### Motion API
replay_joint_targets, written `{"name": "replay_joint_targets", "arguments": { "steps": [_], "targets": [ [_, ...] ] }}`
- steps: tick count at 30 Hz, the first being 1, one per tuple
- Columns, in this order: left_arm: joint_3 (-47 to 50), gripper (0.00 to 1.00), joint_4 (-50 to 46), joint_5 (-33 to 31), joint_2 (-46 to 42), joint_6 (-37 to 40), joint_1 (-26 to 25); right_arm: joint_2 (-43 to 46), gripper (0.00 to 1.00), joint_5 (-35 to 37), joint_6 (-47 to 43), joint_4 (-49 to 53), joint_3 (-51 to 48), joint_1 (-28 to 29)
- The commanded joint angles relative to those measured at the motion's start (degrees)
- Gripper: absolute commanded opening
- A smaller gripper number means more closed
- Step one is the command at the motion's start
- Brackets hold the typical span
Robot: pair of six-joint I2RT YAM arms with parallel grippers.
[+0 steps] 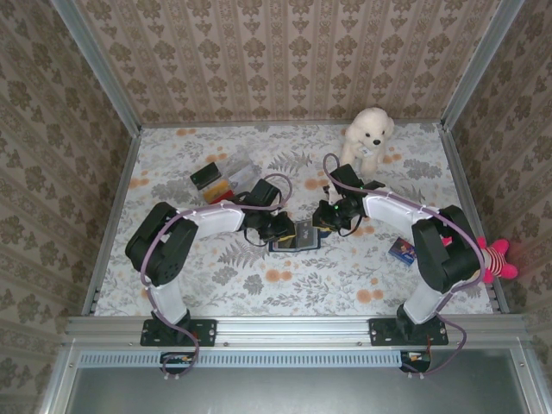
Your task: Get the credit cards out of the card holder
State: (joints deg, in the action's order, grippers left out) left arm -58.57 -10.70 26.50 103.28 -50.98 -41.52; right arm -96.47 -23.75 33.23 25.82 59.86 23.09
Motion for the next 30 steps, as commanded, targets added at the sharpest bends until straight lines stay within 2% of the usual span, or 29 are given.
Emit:
{"name": "replay_joint_targets", "arguments": {
  "steps": [1,4,9,16,24,30],
  "targets": [
    [-0.29,0.17,-2.39,-1.30,1.47,0.88,0.26,-0.56,0.13,-4.36,0.55,-2.54,-0.86,-0.10],
    [-0.09,0.16,-2.84,-1.49,1.88,0.88,0.19,-0.60,0.11,-4.47,0.52,-2.72,-0.80,-0.11],
    [0.08,0.16,-3.10,-1.59,1.94,0.99,0.14,-3.39,0.16,-4.11,0.17,-0.94,0.63,0.02],
    [-0.41,0.16,-4.51,-1.91,0.63,1.64,0.29,-6.39,0.18,-2.97,0.21,0.66,2.15,0.33],
    [1.75,0.21,-6.78,-4.12,-6.78,2.41,2.42,-0.72,0.18,-1.23,-1.04,0.48,2.78,0.96],
    [6.65,0.20,-3.58,-3.11,-7.94,-0.20,3.82,-2.53,0.18,-4.38,0.17,-0.43,2.77,3.96]
  ]
}}
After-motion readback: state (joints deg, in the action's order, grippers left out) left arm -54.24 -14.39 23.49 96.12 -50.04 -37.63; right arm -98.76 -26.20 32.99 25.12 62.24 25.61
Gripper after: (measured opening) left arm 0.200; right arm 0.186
